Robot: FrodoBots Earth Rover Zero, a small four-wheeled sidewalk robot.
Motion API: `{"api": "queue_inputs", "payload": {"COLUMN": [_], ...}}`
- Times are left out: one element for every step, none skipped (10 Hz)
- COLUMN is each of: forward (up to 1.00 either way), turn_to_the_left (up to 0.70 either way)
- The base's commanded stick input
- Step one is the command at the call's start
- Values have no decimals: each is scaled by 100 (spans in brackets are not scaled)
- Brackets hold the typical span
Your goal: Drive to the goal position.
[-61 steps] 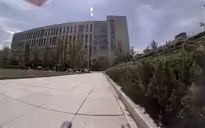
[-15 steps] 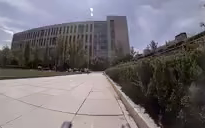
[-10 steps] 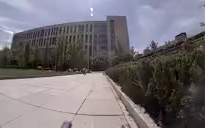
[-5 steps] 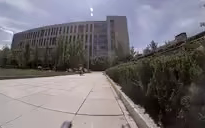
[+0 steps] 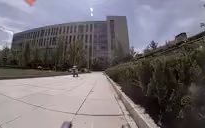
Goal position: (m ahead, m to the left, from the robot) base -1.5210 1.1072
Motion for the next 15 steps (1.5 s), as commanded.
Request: {"api": "queue_inputs", "payload": {"forward": [4, 4, 4, 4, 1, 2, 4, 4, 4, 4, 4, 2, 0, 0, 1], "turn_to_the_left": [0, 0, 0, 0, 0, 0, 0, 0, 0, 0, 0, 0, 0, 0, 0]}}
